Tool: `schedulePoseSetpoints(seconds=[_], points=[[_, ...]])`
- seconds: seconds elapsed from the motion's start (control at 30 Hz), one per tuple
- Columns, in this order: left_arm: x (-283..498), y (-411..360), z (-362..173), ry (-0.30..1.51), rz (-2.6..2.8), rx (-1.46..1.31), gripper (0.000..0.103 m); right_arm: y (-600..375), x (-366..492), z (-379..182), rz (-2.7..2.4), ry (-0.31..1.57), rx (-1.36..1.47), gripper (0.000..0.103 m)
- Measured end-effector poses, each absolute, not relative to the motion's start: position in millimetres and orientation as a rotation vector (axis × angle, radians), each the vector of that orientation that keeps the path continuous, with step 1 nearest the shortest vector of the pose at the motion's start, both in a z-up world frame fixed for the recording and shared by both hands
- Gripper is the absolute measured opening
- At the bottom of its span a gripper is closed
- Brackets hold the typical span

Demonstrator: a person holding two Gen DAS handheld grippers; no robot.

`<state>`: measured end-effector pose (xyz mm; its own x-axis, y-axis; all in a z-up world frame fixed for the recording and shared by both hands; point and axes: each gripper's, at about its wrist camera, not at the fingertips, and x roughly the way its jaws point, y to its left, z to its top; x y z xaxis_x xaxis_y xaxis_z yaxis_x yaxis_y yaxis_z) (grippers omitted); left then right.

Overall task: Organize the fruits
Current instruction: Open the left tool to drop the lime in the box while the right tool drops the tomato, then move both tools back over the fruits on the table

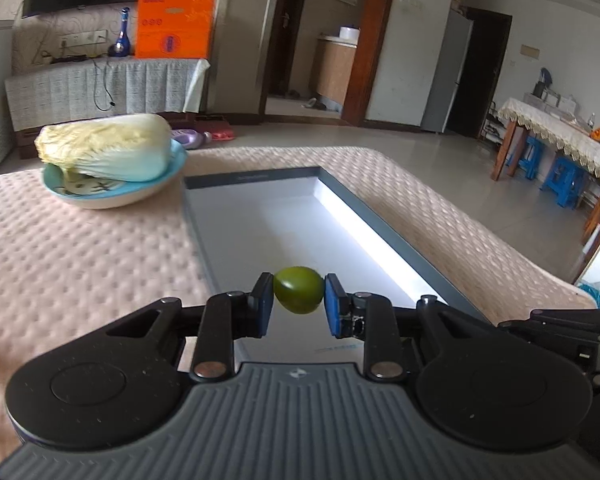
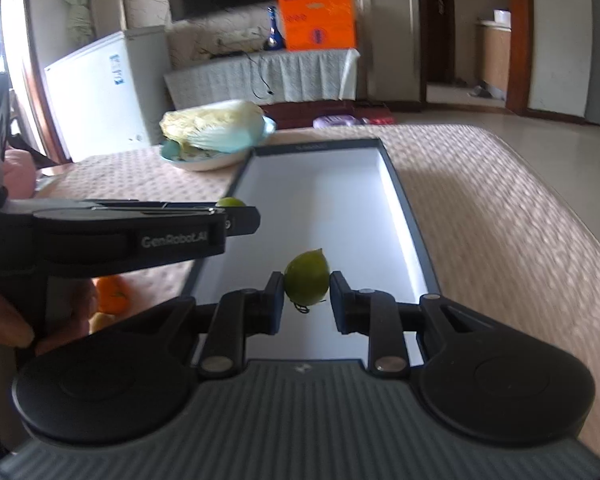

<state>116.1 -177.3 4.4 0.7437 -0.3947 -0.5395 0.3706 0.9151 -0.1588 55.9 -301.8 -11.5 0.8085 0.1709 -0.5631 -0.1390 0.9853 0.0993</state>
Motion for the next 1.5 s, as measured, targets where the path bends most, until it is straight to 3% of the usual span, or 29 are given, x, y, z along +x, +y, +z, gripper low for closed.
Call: schedulePoseSetpoints(seconds=[0.27, 0.33, 0.4, 0.47, 0.53, 0.6, 0.63, 1.5], points=[[135.5, -186.0, -12.9, 0.649, -0.4, -0.037, 0.035, -320.0, 65.8, -21.9, 0.107, 0.639, 0.078, 0.028], [134.8, -185.7, -12.3, 0.64, -0.397, -0.032, 0.052, -322.8, 68.3, -22.6, 0.094, 0.641, 0.083, 0.029], [132.3, -184.9, -10.7, 0.631, -0.406, -0.032, 0.06, -323.5, 69.7, -23.9, 0.075, 0.649, 0.083, 0.03], [128.5, -184.7, -7.8, 0.619, -0.416, -0.027, 0.06, -324.1, 70.3, -24.8, 0.065, 0.66, 0.088, 0.03], [124.3, -183.9, -5.0, 0.61, -0.425, -0.021, 0.06, -323.1, 69.8, -23.9, 0.067, 0.659, 0.097, 0.04], [119.2, -181.1, -1.8, 0.599, -0.424, -0.016, 0.06, -320.6, 67.6, -20.7, 0.062, 0.638, 0.094, 0.064], [117.2, -178.6, -0.1, 0.594, -0.42, -0.021, 0.06, -318.4, 66.0, -18.0, 0.055, 0.619, 0.084, 0.065], [-19.0, -35.5, 38.3, 0.557, -0.166, -0.09, 0.061, -256.3, 43.4, 10.3, 0.17, 0.514, -0.007, 0.065]])
